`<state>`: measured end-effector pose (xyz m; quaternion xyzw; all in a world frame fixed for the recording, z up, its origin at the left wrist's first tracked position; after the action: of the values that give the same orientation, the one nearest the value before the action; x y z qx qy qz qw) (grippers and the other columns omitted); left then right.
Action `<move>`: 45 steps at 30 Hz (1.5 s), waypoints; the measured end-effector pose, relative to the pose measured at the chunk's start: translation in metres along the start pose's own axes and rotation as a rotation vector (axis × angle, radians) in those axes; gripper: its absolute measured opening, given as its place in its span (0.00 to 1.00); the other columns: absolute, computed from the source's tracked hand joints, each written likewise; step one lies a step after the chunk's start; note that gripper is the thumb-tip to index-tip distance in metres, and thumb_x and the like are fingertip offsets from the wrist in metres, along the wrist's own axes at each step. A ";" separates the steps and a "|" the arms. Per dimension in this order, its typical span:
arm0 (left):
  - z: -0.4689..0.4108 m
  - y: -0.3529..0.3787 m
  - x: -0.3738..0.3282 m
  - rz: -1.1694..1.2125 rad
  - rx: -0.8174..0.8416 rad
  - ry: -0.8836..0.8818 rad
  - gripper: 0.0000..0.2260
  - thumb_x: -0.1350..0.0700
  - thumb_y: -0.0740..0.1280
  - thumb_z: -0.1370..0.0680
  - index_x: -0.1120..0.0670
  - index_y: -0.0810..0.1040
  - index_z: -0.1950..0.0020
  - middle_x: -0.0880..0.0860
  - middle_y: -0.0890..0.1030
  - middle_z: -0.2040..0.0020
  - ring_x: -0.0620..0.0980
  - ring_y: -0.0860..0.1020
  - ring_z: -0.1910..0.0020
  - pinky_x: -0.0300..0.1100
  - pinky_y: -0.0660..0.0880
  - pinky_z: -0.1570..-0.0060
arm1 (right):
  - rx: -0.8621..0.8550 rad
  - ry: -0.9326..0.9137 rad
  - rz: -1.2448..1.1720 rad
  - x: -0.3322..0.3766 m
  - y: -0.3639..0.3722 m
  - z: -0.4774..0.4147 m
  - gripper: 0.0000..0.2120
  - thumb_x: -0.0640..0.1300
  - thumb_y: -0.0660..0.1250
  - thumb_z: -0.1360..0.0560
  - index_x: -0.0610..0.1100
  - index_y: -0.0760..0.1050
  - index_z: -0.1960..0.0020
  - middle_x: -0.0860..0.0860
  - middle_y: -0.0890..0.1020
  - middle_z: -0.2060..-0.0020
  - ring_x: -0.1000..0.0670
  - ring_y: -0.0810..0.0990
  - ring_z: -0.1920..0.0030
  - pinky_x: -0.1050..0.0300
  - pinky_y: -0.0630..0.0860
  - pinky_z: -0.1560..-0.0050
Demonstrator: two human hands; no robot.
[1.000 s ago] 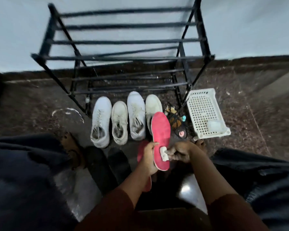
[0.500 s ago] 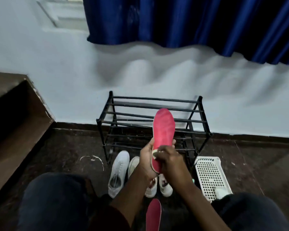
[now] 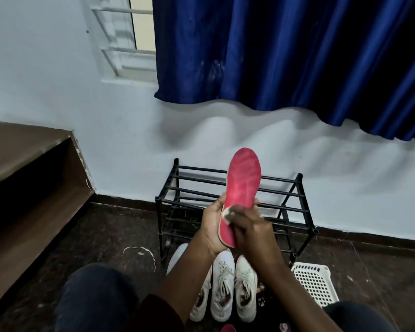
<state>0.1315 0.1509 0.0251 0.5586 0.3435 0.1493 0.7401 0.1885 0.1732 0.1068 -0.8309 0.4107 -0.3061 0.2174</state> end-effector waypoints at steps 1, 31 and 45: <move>0.000 -0.003 -0.004 0.014 -0.024 0.007 0.24 0.48 0.62 0.25 0.67 0.73 0.39 0.61 0.78 0.49 0.56 0.80 0.53 0.48 0.77 0.47 | 0.028 -0.044 -0.036 0.010 0.002 0.009 0.08 0.35 0.66 0.34 0.41 0.82 0.58 0.47 0.83 0.55 0.51 0.80 0.56 0.67 0.71 0.52; 0.014 -0.015 -0.056 -0.017 -0.102 0.209 0.24 0.48 0.57 0.24 0.67 0.78 0.45 0.61 0.79 0.51 0.56 0.80 0.56 0.49 0.76 0.46 | 0.069 -0.186 -0.007 0.044 0.015 0.005 0.10 0.36 0.63 0.33 0.42 0.81 0.57 0.47 0.83 0.58 0.46 0.81 0.63 0.60 0.77 0.64; 0.011 -0.033 -0.057 0.010 -0.189 0.277 0.26 0.44 0.53 0.20 0.65 0.78 0.44 0.60 0.79 0.51 0.55 0.80 0.53 0.47 0.78 0.50 | 0.073 0.087 -0.073 0.021 0.022 0.014 0.11 0.34 0.67 0.36 0.43 0.83 0.57 0.46 0.82 0.58 0.47 0.81 0.60 0.63 0.74 0.58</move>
<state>0.0924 0.0977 0.0157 0.4622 0.4238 0.2602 0.7342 0.1956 0.1446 0.0903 -0.8228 0.3776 -0.3643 0.2181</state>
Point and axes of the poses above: each hand's wrist, its own z-axis away from the middle knuckle, its own y-axis out of the palm, x = y × z, the point moved 8 cm from there along -z, towards the middle knuckle
